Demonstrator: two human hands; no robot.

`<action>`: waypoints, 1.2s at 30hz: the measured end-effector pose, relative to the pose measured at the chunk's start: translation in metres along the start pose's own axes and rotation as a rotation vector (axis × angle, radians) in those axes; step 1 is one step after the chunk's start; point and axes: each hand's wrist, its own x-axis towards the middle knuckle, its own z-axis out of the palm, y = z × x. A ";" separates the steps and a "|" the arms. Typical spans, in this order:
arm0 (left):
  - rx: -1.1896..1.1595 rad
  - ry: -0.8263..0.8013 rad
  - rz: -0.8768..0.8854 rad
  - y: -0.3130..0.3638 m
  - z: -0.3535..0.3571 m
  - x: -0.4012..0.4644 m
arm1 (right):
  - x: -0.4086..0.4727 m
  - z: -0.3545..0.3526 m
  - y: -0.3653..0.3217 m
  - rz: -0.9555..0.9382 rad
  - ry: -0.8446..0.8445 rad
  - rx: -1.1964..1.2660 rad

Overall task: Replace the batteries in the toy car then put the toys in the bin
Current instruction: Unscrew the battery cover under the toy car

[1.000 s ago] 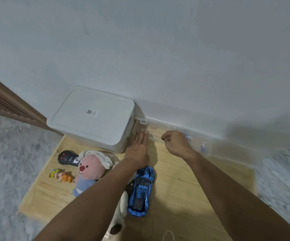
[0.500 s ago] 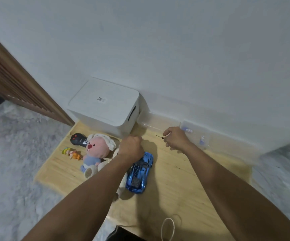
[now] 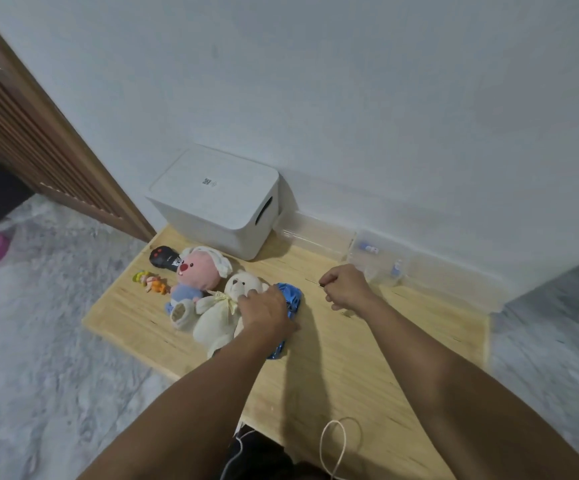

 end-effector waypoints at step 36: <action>-2.180 -0.354 0.066 0.000 -0.071 0.003 | -0.044 -0.078 -0.064 -0.325 0.444 0.747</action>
